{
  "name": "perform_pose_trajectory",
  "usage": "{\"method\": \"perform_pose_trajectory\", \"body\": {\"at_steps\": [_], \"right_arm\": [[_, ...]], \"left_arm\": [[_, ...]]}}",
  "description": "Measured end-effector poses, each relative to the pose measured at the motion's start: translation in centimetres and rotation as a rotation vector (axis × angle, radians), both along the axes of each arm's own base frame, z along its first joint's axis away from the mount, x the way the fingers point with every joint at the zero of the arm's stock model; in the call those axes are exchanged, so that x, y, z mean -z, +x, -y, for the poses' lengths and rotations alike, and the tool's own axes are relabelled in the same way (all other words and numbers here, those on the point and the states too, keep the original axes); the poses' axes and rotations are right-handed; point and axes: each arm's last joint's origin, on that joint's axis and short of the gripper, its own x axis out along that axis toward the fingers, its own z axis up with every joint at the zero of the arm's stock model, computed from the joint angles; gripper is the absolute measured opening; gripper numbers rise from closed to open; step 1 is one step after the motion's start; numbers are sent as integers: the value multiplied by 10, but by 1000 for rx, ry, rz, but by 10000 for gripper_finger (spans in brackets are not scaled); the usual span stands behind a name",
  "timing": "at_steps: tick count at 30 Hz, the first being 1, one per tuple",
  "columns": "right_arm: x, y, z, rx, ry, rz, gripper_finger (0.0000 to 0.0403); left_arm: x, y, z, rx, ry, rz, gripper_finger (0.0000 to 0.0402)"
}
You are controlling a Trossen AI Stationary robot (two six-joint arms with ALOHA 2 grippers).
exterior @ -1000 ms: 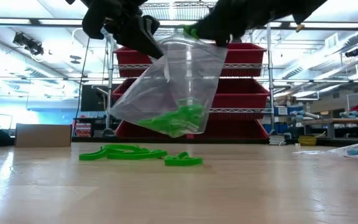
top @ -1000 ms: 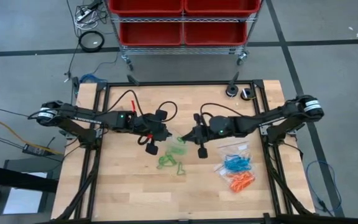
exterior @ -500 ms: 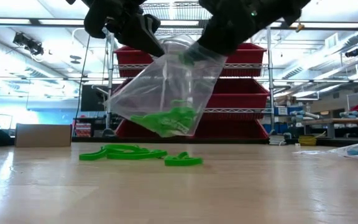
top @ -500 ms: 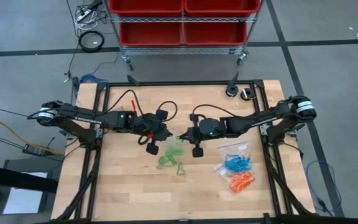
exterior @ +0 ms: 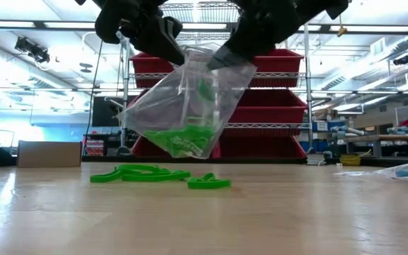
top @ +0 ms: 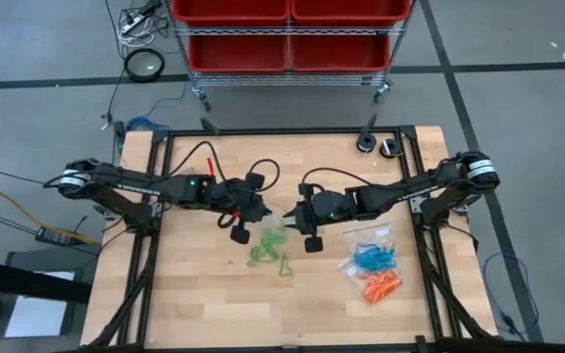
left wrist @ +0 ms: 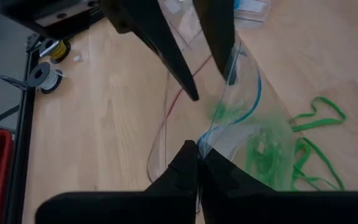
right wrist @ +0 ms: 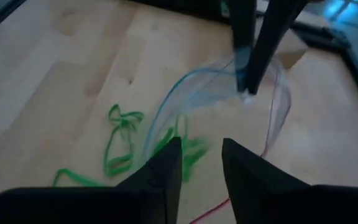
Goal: Sort rubber bands
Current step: Put the green rubber band into the transparent zip bag
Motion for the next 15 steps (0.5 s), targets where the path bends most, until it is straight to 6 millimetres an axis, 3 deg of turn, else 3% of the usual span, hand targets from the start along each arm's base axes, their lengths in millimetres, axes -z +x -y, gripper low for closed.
{"method": "perform_pose_trajectory", "body": {"at_steps": [8,12,15], "right_arm": [[-17,-26,-3,38,69,-77,108],[-39,-42,-17,-14,91,-17,107],[-40,-51,-33,-105,109,-42,107]], "left_arm": [[1,0,0,0,0,-7,8],[0,0,0,0,0,-5,8],[0,0,0,-1,-1,-5,8]]}}
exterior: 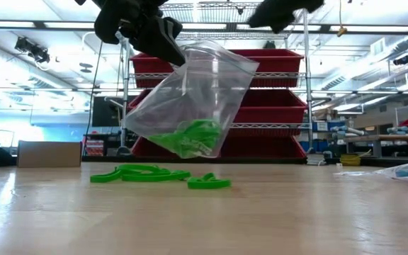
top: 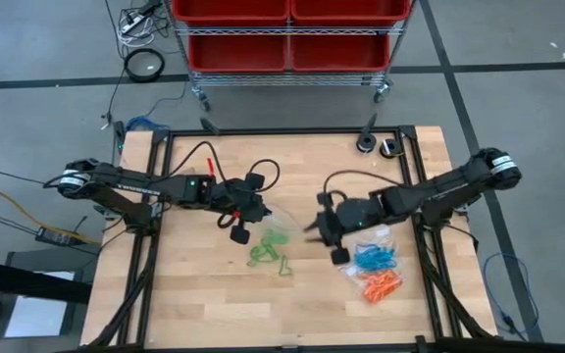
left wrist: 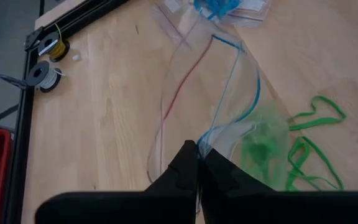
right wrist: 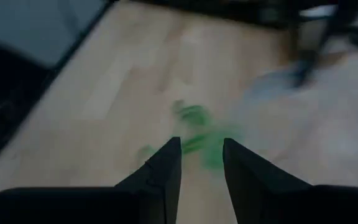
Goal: Sort rubber bands
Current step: Put the green rubber band into the transparent zip bag
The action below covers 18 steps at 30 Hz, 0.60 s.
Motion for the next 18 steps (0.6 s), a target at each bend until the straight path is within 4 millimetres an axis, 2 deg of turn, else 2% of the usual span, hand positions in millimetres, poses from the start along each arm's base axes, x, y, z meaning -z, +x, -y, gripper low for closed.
{"method": "perform_pose_trajectory", "body": {"at_steps": [2,6,12,18], "right_arm": [[14,-4,-10,-61,12,-52,106],[60,-4,-25,-99,32,-123,106],[119,22,-34,-126,89,-87,106],[172,45,-35,-145,108,-145,105]], "left_arm": [[0,0,0,0,0,1,8],[-1,1,0,0,-1,12,8],[0,0,0,-7,-8,1,8],[1,-1,0,-15,-17,-7,8]]}}
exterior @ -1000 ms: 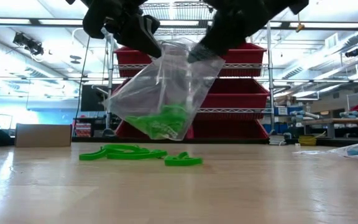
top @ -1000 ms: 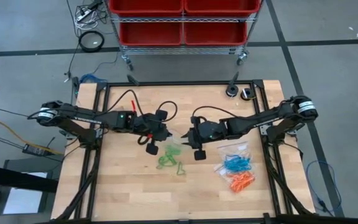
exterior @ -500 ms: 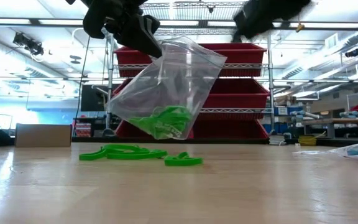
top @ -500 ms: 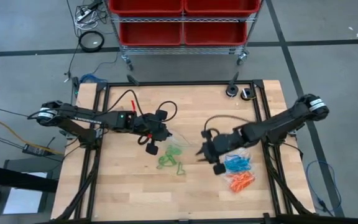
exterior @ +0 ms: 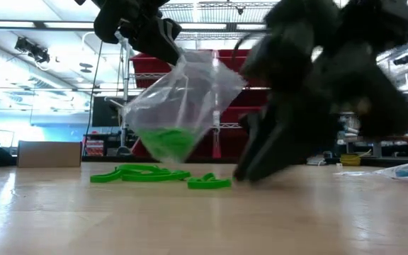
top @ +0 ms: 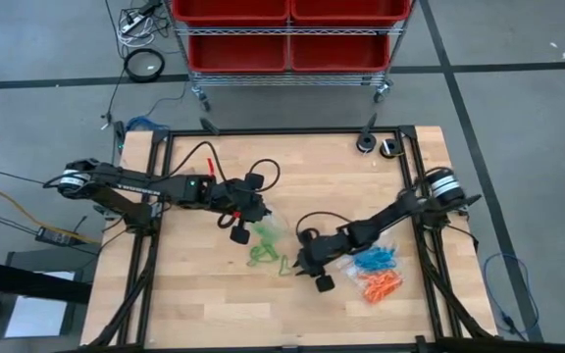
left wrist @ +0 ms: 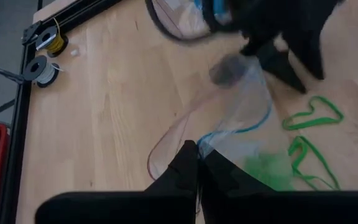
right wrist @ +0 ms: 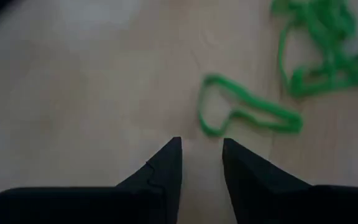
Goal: Sort rubber bands
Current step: Put the green rubber band into the transparent zip bag
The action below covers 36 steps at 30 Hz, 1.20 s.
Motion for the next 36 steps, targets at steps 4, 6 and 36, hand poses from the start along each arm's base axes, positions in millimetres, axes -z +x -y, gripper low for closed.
{"method": "perform_pose_trajectory", "body": {"at_steps": [4,6,36], "right_arm": [[11,9,-2,20,38,25,105],[11,10,-4,22,52,38,105],[36,42,-5,232,74,131,106]], "left_arm": [[0,0,0,0,0,1,8],[0,0,0,0,0,-4,8],[1,-1,3,81,-76,-24,8]]}}
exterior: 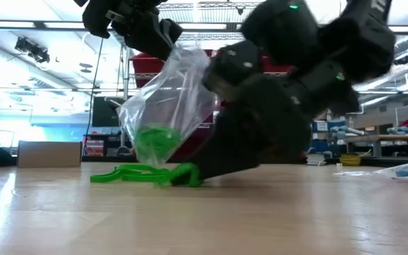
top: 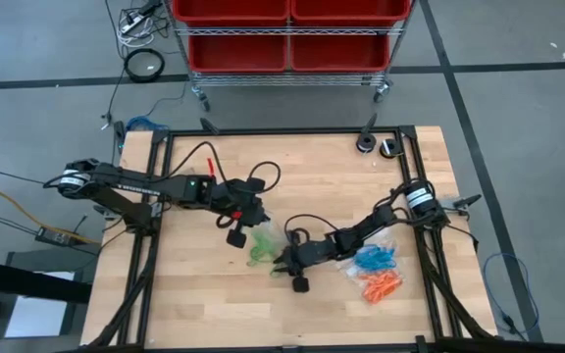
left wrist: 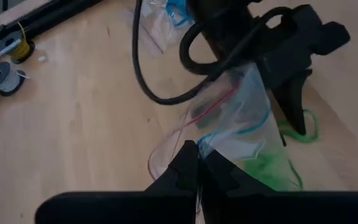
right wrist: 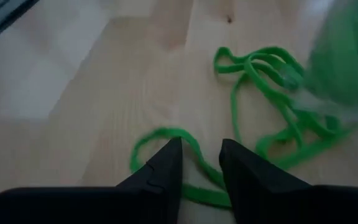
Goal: Sort rubber bands
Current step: Put the green rubber band into the transparent zip bag
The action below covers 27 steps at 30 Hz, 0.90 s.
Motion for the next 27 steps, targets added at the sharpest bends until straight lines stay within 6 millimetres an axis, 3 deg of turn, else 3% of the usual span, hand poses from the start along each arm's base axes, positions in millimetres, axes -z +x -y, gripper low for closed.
{"method": "perform_pose_trajectory", "body": {"at_steps": [3,8,16,27], "right_arm": [[3,9,-1,17,9,-71,95],[-6,13,-1,-4,-68,-117,12],[-34,4,-3,-64,-102,-122,1],[-141,-18,-18,-78,-129,188,0]], "left_arm": [[1,-1,0,-1,-2,-16,8],[1,-1,0,-4,-5,-17,8],[1,-1,0,-13,-14,-16,8],[1,-1,0,-35,-36,-22,9]]}}
